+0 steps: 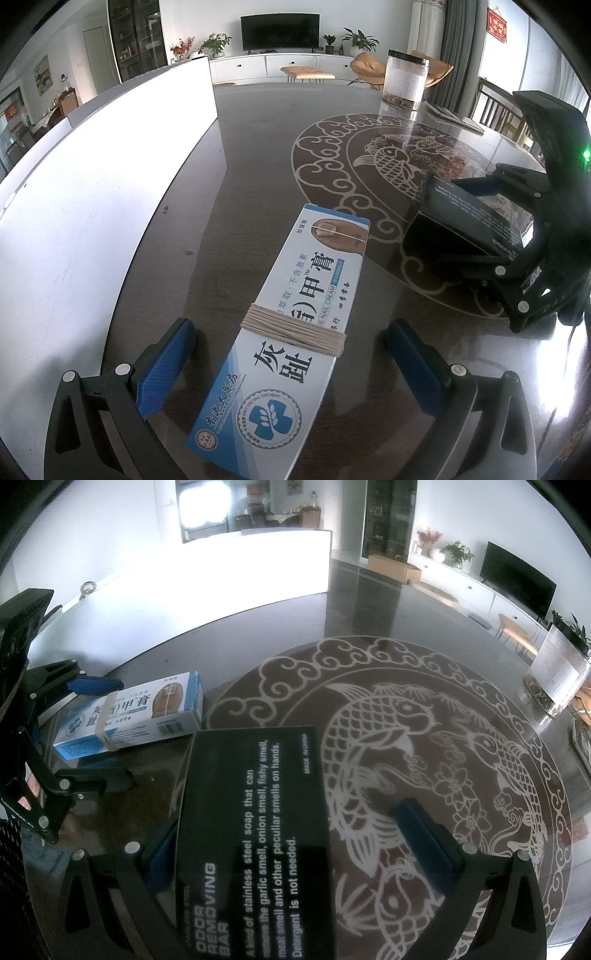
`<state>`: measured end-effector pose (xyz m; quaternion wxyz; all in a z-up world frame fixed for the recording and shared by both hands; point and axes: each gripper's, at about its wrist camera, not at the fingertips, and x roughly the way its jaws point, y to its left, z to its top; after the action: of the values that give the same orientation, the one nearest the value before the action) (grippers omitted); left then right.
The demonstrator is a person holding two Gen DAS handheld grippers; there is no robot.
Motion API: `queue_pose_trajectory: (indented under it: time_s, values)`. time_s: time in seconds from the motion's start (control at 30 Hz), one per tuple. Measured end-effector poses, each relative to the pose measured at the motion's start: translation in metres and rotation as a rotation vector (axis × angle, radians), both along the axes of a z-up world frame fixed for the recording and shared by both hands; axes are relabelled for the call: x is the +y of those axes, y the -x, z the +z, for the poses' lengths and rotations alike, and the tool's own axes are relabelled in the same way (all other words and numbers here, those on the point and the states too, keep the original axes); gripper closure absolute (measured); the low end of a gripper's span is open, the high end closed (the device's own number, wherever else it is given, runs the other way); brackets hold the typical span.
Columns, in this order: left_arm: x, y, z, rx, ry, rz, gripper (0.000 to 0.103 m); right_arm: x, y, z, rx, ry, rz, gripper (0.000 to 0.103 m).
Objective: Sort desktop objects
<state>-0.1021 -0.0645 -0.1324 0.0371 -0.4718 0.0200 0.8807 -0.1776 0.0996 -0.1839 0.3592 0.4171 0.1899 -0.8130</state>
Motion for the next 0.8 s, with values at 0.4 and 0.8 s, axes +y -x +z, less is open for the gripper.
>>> queue_pose_trajectory:
  time_s: [0.4,0.8]
  values:
    - [0.0010,0.0000,-0.0001,0.000,-0.003,-0.003,0.000,0.0000,0.0000,0.0000,0.000,0.000,0.000,0.000]
    - [0.0012,0.0001,-0.0002,0.000,-0.003,-0.002,0.000,0.0001,0.0000,0.0000,0.000,0.000,0.001,0.000]
